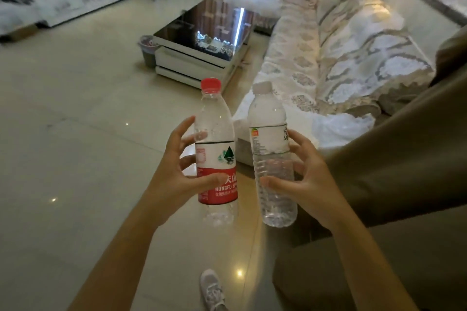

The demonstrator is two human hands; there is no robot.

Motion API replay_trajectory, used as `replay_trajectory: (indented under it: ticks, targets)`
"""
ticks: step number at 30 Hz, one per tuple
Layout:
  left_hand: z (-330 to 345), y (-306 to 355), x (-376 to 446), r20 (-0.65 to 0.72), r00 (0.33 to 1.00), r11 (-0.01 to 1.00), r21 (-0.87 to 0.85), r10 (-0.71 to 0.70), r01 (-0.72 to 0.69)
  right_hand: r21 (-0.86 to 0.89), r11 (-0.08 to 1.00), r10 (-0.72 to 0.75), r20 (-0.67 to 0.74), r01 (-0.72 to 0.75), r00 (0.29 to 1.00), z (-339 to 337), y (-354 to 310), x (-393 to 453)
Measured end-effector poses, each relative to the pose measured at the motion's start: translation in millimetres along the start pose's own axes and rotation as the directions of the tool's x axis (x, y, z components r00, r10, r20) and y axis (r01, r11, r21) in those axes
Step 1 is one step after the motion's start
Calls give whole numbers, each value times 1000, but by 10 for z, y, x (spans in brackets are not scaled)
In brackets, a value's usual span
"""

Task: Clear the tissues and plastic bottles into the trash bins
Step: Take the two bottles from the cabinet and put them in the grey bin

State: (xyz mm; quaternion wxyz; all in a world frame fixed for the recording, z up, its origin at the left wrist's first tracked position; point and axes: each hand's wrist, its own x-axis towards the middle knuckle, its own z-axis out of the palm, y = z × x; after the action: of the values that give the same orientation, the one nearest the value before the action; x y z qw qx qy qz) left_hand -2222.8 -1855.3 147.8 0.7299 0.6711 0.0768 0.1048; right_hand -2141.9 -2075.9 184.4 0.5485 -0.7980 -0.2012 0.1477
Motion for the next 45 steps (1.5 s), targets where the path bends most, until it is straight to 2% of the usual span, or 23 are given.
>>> replay_trajectory:
  ticks: [7,13,21,28,34,45]
  targets:
    - [-235,9,630,-133,991,999,39,11,-6,46,997,-69,120,64,990,61,58,990]
    - [-837,-19,1008,-273,962,997,75,-4,25,7,996,-89,215,89,973,561,10,1829]
    - [-2321,-6,1692,-438,899,996,77,-9,48,52,986,-164,339,156,926,1923,-378,3208]
    - [-3637,292,2284,-477,878,992,123,24,39,89,977,-215,410,196,886,2973,-935,4239]
    - [-4539,302,2812,-535,845,991,115,7,65,84,978,-207,436,189,876,3677,-1157,5189]
    - [-6468,218,4627,-635,771,981,121,-42,153,92,980,-196,569,175,799,5268,-1474,7699]
